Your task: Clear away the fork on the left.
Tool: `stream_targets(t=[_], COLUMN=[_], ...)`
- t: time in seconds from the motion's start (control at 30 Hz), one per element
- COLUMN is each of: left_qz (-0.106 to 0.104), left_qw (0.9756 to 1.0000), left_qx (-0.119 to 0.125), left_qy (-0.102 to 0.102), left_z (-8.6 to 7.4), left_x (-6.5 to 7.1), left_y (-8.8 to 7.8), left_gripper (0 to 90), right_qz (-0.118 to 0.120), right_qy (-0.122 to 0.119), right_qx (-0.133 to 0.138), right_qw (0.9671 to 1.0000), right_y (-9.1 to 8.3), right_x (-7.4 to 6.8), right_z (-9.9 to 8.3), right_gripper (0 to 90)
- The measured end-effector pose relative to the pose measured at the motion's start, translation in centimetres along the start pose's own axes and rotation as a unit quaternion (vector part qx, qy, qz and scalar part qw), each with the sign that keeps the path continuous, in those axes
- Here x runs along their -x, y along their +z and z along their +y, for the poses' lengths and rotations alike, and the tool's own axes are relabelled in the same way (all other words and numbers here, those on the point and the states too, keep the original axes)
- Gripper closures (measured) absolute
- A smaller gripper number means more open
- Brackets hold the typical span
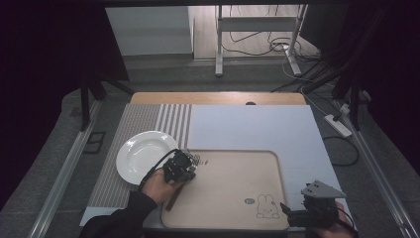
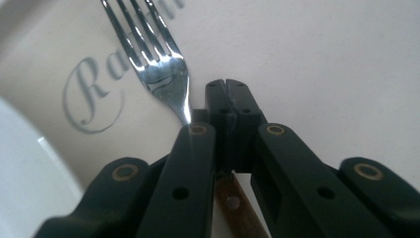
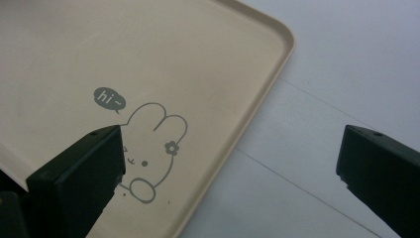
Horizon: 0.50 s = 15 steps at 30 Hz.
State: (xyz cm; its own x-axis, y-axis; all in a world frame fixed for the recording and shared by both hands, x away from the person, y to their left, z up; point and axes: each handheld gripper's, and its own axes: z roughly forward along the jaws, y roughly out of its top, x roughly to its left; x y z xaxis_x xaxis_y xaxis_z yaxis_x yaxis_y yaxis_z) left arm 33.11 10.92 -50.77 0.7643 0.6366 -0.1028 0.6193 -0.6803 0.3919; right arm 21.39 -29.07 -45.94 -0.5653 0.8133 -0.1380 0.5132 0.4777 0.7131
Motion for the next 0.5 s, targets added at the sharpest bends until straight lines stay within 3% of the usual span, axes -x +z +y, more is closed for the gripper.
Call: stream_targets(t=[0.5], left_qz=[0.007], left_qw=[0.9997], left_qx=[-0.007], left_qy=[-0.023], left_z=[-0.9], left_x=[-1.6], left_y=[-0.6], left_gripper=[88.6], right_qz=[0.002], right_qy=[-0.005], right_qx=[-0.002], right_qw=[1.0], right_y=[0.0], right_x=[-0.1], right_z=[0.0], right_gripper=[0.0])
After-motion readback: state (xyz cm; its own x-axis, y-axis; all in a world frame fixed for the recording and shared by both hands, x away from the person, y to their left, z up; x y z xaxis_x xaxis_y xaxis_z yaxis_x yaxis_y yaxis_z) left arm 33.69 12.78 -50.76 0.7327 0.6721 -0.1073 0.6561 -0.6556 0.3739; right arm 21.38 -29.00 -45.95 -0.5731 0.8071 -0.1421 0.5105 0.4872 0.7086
